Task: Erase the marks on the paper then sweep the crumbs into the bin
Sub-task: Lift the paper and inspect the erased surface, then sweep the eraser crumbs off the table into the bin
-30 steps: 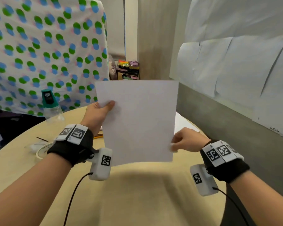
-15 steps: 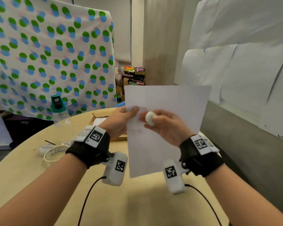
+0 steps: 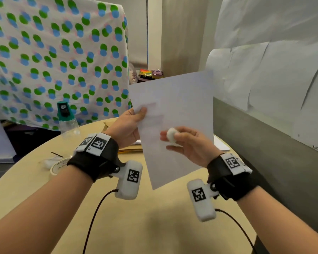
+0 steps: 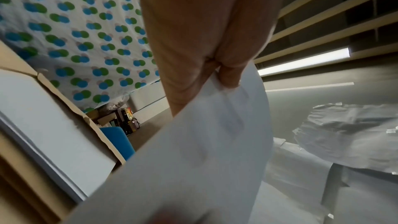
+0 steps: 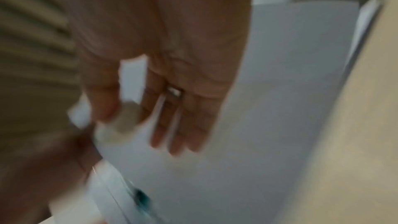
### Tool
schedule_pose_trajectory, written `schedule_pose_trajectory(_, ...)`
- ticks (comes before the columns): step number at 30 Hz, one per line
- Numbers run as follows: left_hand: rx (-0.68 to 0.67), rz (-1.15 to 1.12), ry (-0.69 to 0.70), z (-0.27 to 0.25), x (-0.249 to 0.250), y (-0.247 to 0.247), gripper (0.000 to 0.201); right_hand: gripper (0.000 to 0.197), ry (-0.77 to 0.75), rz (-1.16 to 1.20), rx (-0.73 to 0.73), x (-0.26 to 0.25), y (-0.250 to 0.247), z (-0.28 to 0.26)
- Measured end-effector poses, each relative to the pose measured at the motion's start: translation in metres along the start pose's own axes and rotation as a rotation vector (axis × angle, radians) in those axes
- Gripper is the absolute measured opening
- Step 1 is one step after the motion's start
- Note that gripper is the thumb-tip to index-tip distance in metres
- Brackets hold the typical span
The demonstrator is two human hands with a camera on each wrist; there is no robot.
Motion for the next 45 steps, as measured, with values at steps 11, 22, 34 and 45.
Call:
schedule_pose_trajectory(11,0.543,-0.243,0.354,-0.035,0.047,-0.099,0.021,0.015,0.463,-0.741,0.319,0.065,-0.080,-0.011)
schedule_pose_trajectory(22,0.920,0.059,0.085,-0.128,0.038,-0.233,0.018,0.020,0.590,-0.775,0.505,0.102,-0.082,0.079)
schedule_pose_trajectory(34,0.821,0.707,-0.546,-0.239,-0.017,-0.320,0.025,0.013,0.516,-1.515,0.372,0.115,-0.076,0.130)
schedule_pose_trajectory(45,0.922,1.492,-0.576,-0.199,-0.004,-0.321,0.065,0.053,0.532,-1.332,0.045,0.113,-0.014,0.067)
Point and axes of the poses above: each hand's wrist, its own z-axis towards the middle knuckle, its own y-axis out of the palm, x = y × z, the point moved 5 cm from there along z, towards the middle knuckle, and after that the axes turned 1 degree about x, right-handed, at the moved point
